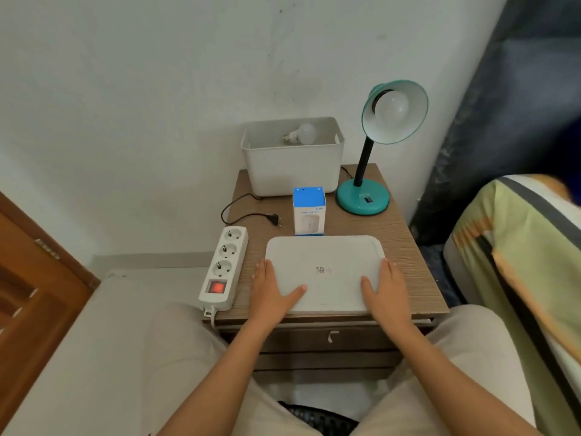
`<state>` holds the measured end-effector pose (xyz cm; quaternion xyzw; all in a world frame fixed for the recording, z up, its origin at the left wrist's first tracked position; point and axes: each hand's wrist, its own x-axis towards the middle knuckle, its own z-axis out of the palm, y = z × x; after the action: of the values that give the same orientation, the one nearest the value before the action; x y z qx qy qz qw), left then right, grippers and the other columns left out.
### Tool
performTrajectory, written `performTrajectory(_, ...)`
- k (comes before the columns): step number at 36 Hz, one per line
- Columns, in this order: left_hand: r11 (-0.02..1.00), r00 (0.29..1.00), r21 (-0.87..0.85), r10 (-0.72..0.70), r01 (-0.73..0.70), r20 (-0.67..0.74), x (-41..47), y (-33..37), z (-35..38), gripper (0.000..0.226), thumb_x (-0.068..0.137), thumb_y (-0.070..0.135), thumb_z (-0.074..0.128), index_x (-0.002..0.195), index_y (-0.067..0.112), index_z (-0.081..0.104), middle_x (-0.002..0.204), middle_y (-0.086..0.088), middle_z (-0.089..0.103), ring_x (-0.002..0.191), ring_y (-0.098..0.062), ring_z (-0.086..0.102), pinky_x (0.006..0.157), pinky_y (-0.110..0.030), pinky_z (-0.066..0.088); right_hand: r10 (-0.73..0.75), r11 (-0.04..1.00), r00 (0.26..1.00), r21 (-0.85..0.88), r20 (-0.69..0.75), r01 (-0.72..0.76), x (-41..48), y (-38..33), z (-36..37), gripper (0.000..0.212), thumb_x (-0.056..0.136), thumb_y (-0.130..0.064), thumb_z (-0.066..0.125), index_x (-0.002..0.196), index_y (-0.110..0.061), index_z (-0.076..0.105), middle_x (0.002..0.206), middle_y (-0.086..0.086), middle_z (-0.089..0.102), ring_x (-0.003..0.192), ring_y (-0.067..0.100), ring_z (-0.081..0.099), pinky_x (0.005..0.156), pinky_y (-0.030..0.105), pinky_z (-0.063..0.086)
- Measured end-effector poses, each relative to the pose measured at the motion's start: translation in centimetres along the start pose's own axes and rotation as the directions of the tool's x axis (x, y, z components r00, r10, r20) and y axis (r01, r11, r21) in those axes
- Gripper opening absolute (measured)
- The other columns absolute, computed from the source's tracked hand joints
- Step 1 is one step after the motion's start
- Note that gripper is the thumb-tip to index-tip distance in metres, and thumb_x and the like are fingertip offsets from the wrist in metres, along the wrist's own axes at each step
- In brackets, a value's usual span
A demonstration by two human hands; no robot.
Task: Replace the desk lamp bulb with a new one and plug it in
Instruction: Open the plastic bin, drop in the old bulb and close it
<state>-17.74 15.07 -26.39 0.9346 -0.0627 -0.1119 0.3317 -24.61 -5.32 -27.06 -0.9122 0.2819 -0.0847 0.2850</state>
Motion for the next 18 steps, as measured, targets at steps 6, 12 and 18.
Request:
performTrajectory(6,0.993,1.0,-0.121,-0.001,0.002,0.006,-0.8,-0.1,-0.5,0.108,0.076,0.05,0.071,0.15,0.012,0.003,0.16,-0.003,0.005,0.145,-0.022,0.013,0.115,-0.038,0.02,0.023,0.996,1.0,0.084,-0.012,-0.022,-1.2,0.0,-0.3,0.064,0.091,-0.031,0.051,0.144,-0.004,0.027,0.148,0.016,0.036,0.135,0.03,0.037,0.114,0.042,0.031)
performTrajectory(12,0.976,0.999,-0.218,0.024,-0.03,-0.03,-1.9,0.1,-1.2,0.106,0.075,0.041,0.075,0.15,0.014,0.006,0.158,-0.001,0.012,0.143,-0.021,0.02,0.111,-0.035,0.025,0.007,0.99,0.999,0.143,-0.049,0.0,-2.7,-0.2,-1.2,0.065,0.091,-0.029,0.054,0.144,-0.002,0.029,0.149,0.016,0.036,0.136,0.03,0.036,0.115,0.042,0.03)
performTrajectory(18,0.947,0.987,-0.291,0.104,-0.135,-0.121,-1.9,1.8,-4.4,0.097,0.075,0.037,0.076,0.147,0.014,0.016,0.154,0.0,0.022,0.139,-0.015,0.024,0.105,-0.026,0.025,-0.086,0.974,0.985,0.197,-0.149,0.114,-2.4,-2.7,-4.2,0.062,0.092,-0.028,0.054,0.144,-0.007,0.027,0.148,0.011,0.037,0.134,0.026,0.038,0.109,0.037,0.033)
